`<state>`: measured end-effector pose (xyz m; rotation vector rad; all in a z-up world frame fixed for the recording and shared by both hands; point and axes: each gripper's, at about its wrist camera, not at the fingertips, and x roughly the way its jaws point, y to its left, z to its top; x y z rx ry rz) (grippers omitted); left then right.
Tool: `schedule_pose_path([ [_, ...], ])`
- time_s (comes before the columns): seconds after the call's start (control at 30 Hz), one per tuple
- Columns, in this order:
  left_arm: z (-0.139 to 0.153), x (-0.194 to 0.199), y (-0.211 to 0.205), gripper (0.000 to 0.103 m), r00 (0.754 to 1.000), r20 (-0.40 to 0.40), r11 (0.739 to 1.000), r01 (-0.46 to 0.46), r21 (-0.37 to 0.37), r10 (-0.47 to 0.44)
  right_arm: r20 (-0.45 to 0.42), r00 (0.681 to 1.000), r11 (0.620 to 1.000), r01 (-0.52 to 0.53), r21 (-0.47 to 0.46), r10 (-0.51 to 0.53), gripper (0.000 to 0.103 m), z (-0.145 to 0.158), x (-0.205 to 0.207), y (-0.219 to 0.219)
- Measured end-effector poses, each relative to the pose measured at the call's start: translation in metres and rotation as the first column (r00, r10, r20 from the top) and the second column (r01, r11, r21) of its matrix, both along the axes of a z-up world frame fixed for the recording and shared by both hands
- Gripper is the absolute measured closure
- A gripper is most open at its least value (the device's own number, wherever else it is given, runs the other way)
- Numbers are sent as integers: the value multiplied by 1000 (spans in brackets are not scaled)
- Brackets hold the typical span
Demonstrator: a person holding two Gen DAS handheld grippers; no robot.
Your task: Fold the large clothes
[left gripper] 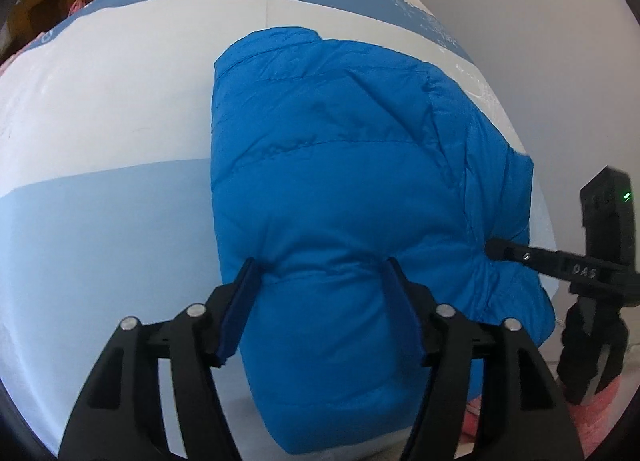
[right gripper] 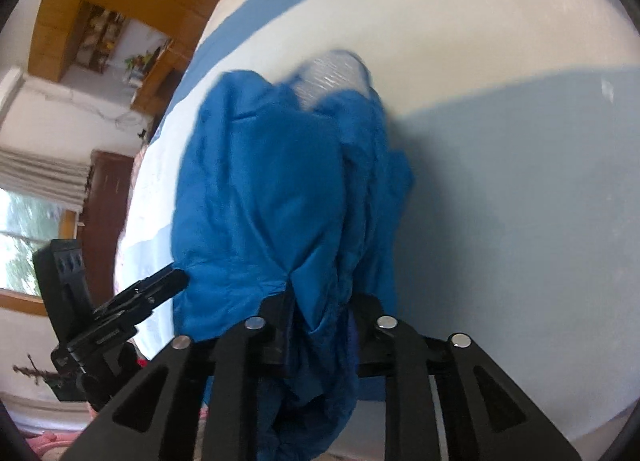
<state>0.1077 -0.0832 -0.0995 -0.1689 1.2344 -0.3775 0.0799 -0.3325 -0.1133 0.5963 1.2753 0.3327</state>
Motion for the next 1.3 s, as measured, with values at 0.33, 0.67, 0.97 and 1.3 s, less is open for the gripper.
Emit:
schedule_pose_path([
  [0.33,4,10,7,45,1000,-17,999,-27,-18,26,68,998,996,-2,-87,8,64,26,-4,1],
  [0.67,43,-16,-7,54,1000,26,999,-17,-51,18,277,936,960,-155,-235,219,64,107,-38,66],
  [0.97,21,-38,-23,57,998,36,998,58,21,-58,173,964,952,-153,-266,203,86,70,-49,60],
  [1.3,-8,-41,-24,57,992,1,992,124,4,-124,52,985,956,-146,-254,164,98,9,-65,50],
])
